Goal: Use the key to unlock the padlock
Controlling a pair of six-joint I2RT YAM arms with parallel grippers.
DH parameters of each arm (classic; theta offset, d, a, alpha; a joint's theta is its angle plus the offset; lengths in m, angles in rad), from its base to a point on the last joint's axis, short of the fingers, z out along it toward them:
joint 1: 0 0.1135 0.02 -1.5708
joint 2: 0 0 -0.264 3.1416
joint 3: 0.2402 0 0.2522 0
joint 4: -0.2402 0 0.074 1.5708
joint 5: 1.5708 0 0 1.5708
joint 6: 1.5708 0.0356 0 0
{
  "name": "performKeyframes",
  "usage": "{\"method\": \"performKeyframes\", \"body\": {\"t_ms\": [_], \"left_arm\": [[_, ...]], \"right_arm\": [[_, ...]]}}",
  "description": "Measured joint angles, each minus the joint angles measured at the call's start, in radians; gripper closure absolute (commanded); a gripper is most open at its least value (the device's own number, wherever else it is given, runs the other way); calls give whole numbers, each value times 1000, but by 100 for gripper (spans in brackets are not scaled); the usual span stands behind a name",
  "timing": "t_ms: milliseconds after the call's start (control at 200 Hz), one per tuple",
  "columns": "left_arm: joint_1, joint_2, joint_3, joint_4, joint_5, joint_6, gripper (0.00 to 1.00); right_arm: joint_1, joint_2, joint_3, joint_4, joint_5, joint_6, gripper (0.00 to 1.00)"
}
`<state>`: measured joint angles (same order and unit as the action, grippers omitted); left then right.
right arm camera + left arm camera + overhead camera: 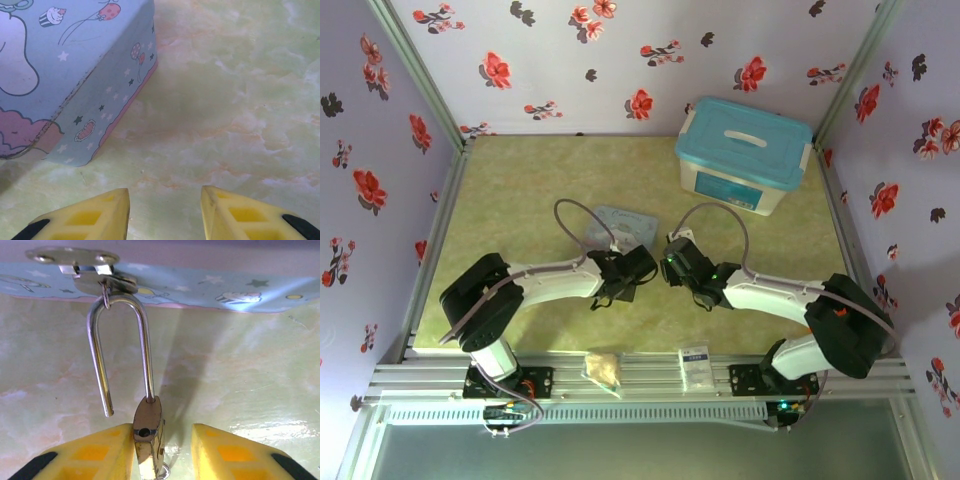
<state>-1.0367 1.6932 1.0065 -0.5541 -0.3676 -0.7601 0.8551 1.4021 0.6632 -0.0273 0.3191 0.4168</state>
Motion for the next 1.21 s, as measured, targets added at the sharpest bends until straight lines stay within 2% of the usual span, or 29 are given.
{"method": "performKeyframes", "body": {"t_ms": [245, 435, 540, 575, 635, 700, 780, 815, 865, 1025, 1205], "left_arm": [[-2, -46, -3, 18, 23, 0, 67], [-1, -79, -47, 93, 95, -12, 68], [7, -97, -61, 118, 120, -15, 67], [12, -110, -69, 128, 127, -15, 65], [26, -148, -90, 144, 137, -13, 56], [46, -208, -119, 158, 144, -9, 44], [74, -301, -161, 190, 148, -6, 17], [87, -343, -181, 209, 151, 0, 8], [113, -407, -216, 238, 159, 14, 1], [239, -536, -326, 334, 225, 17, 0], [371, -557, -369, 365, 292, 38, 2]], "right_arm": [[0, -2, -10, 0, 0, 14, 59], [0, -41, -47, 3, -8, 14, 59], [0, -69, -65, 16, -17, 14, 55], [0, -80, -73, 25, -26, 14, 50], [0, -98, -89, 47, -44, 27, 33], [0, -113, -108, 77, -72, 34, 30], [0, -122, -127, 109, -114, 41, 19], [3, -122, -130, 120, -130, 48, 19], [10, -121, -130, 134, -148, 58, 20], [88, -48, -88, 166, -170, 95, 25], [168, 142, 51, 175, -169, 150, 32]]}}
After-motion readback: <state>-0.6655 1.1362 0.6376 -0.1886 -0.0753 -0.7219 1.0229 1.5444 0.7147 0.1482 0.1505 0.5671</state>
